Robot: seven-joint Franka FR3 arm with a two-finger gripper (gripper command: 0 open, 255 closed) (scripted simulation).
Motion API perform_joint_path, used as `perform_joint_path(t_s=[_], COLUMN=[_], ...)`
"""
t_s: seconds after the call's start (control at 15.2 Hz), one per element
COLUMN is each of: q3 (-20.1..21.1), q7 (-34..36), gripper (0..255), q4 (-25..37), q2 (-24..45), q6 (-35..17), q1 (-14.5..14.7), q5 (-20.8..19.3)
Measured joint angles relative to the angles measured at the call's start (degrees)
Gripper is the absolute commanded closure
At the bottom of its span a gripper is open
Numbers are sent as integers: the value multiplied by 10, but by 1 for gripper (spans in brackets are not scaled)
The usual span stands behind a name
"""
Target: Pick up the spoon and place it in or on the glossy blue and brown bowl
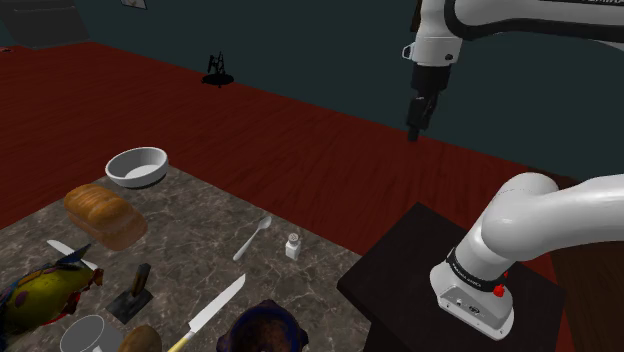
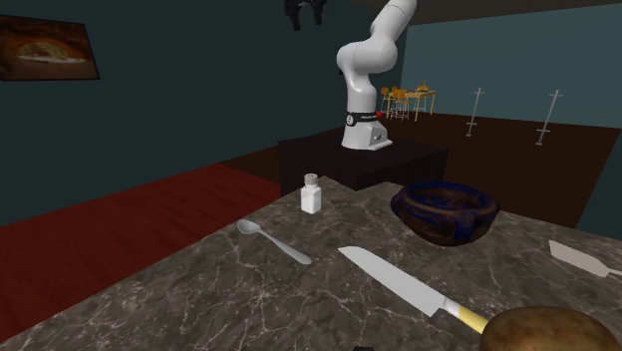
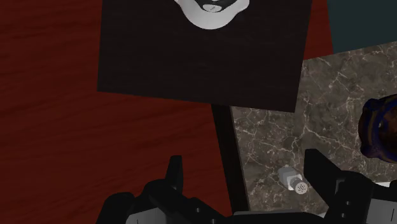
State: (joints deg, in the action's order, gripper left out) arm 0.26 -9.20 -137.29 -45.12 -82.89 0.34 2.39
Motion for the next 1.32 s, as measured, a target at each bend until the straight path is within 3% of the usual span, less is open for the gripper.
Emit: perform_joint_path(t_s=[0.13,0.53,1.32], q3=[2,31,93], q7=[1,21,70], gripper=[0,0,0], q4=[-2,-30,-2], q2=[7,77,307], q6=[-9,-107,-314], q1=[1,14,36], q5=[1,21,35])
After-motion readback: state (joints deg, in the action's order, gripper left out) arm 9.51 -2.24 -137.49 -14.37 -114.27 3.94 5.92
